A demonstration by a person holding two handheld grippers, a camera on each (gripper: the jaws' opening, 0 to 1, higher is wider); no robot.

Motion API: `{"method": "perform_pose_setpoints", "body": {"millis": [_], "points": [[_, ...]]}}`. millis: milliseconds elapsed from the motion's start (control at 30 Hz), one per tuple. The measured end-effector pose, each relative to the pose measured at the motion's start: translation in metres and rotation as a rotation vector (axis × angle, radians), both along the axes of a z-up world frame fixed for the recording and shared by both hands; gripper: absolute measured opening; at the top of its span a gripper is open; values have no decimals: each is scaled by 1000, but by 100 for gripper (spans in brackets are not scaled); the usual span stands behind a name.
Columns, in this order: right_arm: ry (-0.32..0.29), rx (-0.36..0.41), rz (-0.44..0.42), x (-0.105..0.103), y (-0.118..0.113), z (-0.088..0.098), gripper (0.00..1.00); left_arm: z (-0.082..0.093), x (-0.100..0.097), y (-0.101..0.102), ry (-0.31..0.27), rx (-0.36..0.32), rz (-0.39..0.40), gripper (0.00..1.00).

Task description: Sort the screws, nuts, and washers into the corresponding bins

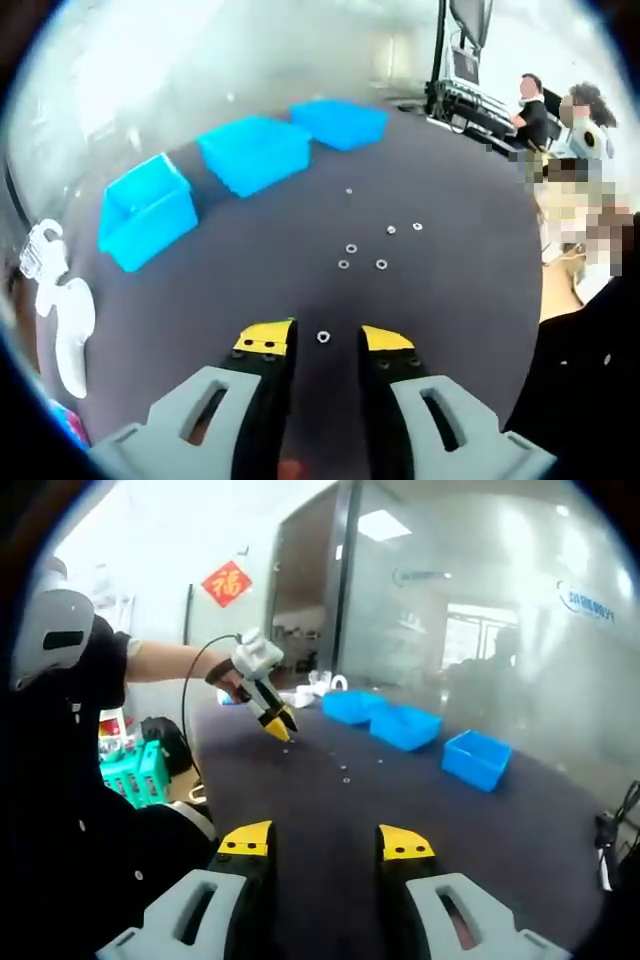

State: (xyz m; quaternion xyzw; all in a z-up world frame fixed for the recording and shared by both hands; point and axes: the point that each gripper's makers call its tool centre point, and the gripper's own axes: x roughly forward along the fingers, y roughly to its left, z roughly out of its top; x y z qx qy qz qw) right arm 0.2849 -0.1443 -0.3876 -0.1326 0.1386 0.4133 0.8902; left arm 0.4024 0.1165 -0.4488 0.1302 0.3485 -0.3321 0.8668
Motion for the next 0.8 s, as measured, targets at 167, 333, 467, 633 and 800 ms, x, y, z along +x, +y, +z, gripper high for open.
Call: {"method": "perform_pose_setpoints", "body": {"millis": [167, 333, 467, 633, 800], "points": [[8, 0, 1, -1, 0, -3, 35, -5, 2, 5, 15, 0, 12, 19], [9, 5, 1, 0, 0, -4, 35, -10, 4, 6, 27, -8, 24, 18], [13, 3, 2, -1, 0, -6, 35, -13, 4, 5, 32, -17, 28, 14], [15, 2, 4, -2, 0, -7, 35, -15, 3, 3, 34, -19, 26, 9], [12, 4, 4, -3, 0, -6, 35, -16, 0, 0, 30, -23, 23, 4]]}}
